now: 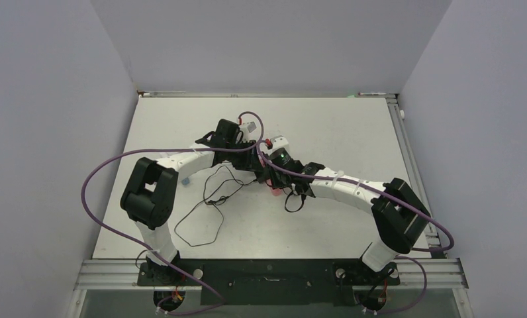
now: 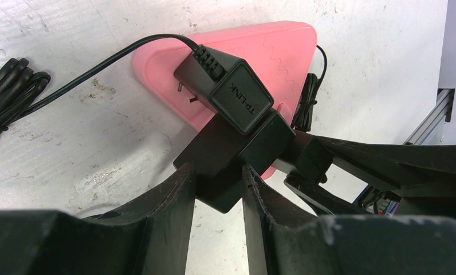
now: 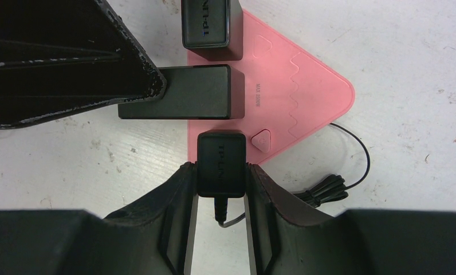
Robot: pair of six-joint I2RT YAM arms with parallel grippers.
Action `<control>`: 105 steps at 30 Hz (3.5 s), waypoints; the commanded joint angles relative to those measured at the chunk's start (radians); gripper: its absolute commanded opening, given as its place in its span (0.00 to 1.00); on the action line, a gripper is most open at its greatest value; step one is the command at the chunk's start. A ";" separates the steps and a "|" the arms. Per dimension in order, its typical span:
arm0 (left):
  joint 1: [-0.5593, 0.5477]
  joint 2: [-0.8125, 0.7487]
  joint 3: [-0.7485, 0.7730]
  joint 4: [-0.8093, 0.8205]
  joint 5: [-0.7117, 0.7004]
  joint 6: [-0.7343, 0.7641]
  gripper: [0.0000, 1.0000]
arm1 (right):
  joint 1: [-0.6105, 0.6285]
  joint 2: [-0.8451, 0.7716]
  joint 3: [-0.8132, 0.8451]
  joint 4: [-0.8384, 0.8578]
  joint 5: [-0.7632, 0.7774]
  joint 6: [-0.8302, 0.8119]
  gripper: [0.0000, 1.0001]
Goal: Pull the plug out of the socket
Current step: Remove the plug from the socket.
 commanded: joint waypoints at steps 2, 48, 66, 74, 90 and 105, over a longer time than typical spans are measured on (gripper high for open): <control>-0.019 0.057 -0.013 -0.090 -0.061 0.040 0.31 | 0.025 -0.029 0.010 0.076 0.069 0.030 0.05; -0.027 0.064 -0.009 -0.100 -0.066 0.045 0.30 | 0.068 0.000 0.058 0.054 0.083 0.003 0.05; -0.030 0.070 -0.007 -0.104 -0.069 0.048 0.30 | -0.064 -0.052 -0.022 0.139 -0.179 0.058 0.05; -0.032 0.072 -0.006 -0.106 -0.073 0.047 0.30 | -0.052 -0.061 -0.019 0.131 -0.135 0.043 0.05; -0.036 0.079 -0.002 -0.114 -0.080 0.051 0.30 | 0.121 -0.005 0.082 0.018 0.180 -0.034 0.05; -0.038 0.078 0.002 -0.117 -0.079 0.051 0.30 | 0.187 0.040 0.125 -0.019 0.290 -0.075 0.05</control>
